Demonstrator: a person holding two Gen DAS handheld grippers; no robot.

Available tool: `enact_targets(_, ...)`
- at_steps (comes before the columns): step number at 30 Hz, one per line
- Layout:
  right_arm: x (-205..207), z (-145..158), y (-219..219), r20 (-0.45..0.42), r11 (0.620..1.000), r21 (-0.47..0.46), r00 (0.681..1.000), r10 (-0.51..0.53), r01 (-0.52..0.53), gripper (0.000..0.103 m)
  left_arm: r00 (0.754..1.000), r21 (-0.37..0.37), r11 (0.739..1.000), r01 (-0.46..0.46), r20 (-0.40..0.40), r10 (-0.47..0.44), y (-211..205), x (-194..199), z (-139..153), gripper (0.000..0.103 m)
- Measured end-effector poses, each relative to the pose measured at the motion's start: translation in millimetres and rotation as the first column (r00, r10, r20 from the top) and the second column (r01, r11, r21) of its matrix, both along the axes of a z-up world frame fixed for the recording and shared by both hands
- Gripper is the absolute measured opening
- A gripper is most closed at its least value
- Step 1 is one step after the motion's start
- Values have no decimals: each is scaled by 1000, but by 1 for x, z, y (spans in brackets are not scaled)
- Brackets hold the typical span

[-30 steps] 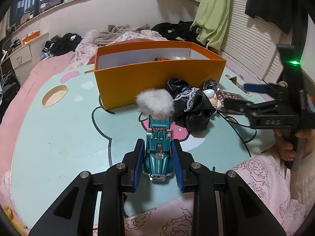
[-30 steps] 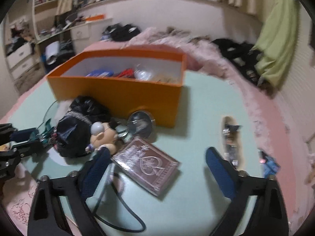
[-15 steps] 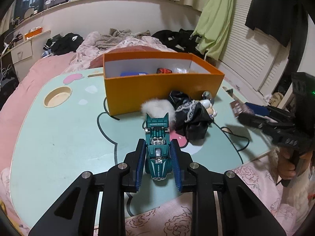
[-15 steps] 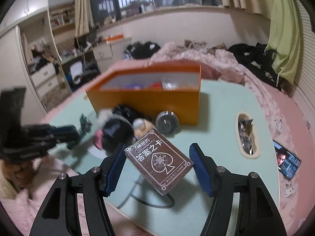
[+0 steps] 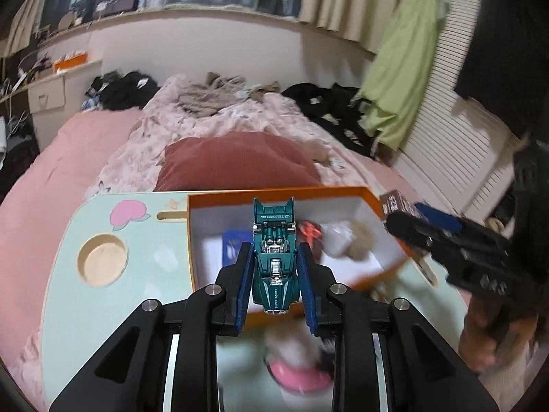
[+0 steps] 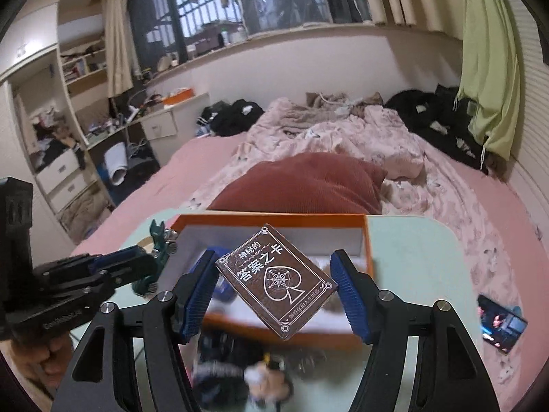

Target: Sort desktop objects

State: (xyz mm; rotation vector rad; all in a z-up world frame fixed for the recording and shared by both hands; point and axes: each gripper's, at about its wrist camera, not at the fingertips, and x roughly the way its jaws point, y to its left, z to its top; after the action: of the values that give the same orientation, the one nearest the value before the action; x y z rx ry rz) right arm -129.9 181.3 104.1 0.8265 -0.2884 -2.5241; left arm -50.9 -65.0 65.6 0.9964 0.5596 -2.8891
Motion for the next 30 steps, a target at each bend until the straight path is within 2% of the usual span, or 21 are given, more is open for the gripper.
enact_targets(1,-8,-5,-2,24,1000,2,1000,-9,9,79,999,20,1000,-8,32,7,-4,-9,-9,35)
enact_targets(2,-16,-14,-6,71,1000,9,997,-14,13,83,997,39,999,-19,71,17,-7,-16,-17,49)
enact_targets(3,-21,-20,-6,97,1000,11,995,-14,13,85,993,64,997,-37,112,30,-10,-22,-28,54)
enact_targets(4,-25,-29,-7,134,1000,16,991,-13,11,86,995,77,997,-28,100,20,-10,-21,-31,55)
enact_targets(6,-20,-32,-9,98,999,43,995,-17,13,89,998,16,999,-29,60,28,-1,-15,-29,61)
enact_targets(8,-13,-32,-11,90,997,80,996,-29,22,89,998,-27,1000,-10,64,12,9,-12,-27,66)
enact_targets(13,12,-13,7,15,999,-1,998,-53,53,90,1000,-51,999,12,-22,-13,19,13,-7,67)
enact_targets(15,30,-8,12,6,999,-11,999,-52,53,94,1000,-64,998,19,-14,-20,23,25,-3,76)
enact_targets(16,41,-9,14,3,999,-8,999,-45,45,96,1000,-77,997,23,3,-22,26,30,-4,77)
enact_targets(20,74,-26,12,20,995,93,999,-40,38,96,994,-115,992,56,100,-45,37,53,-23,77)
enact_targets(25,106,-66,7,97,986,169,995,-34,17,96,976,-101,993,68,212,-46,44,71,-64,77)
enact_targets(27,113,-76,6,91,976,217,994,-54,33,96,968,-108,992,66,249,-38,46,70,-75,77)
enact_targets(30,119,-88,-1,75,955,292,994,-76,51,97,966,-152,987,54,258,-13,51,71,-80,82)
